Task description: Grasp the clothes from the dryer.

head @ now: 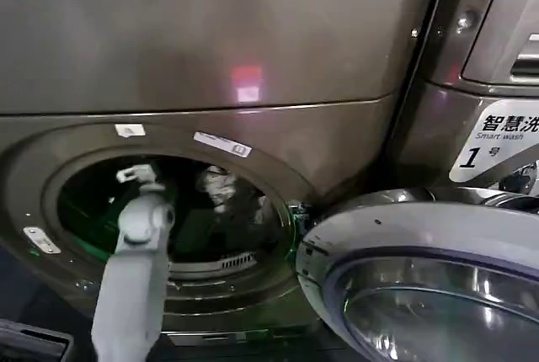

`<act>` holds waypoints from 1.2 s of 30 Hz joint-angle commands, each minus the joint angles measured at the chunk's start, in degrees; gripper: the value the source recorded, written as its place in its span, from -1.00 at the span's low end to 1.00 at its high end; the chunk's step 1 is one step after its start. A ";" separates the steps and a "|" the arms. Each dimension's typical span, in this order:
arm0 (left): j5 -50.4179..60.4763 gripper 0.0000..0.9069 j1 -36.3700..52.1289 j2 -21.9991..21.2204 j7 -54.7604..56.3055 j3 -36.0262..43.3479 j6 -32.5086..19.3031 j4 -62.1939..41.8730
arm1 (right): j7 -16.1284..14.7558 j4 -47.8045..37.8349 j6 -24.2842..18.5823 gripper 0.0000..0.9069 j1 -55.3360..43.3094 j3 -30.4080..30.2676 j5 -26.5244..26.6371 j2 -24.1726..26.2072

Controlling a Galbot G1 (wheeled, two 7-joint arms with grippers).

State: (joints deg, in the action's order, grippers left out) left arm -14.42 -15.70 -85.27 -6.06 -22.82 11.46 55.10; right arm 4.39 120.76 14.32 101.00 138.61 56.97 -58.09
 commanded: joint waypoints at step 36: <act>63.25 1.00 19.27 0.30 -39.01 34.41 -5.23 -38.09 | -1.18 1.53 -0.67 1.00 -0.85 -1.70 -1.56 -2.90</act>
State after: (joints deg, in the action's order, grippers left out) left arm 41.24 3.61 -84.92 -44.17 9.82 4.69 18.24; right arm 3.21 122.18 13.66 100.16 136.93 55.53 -60.84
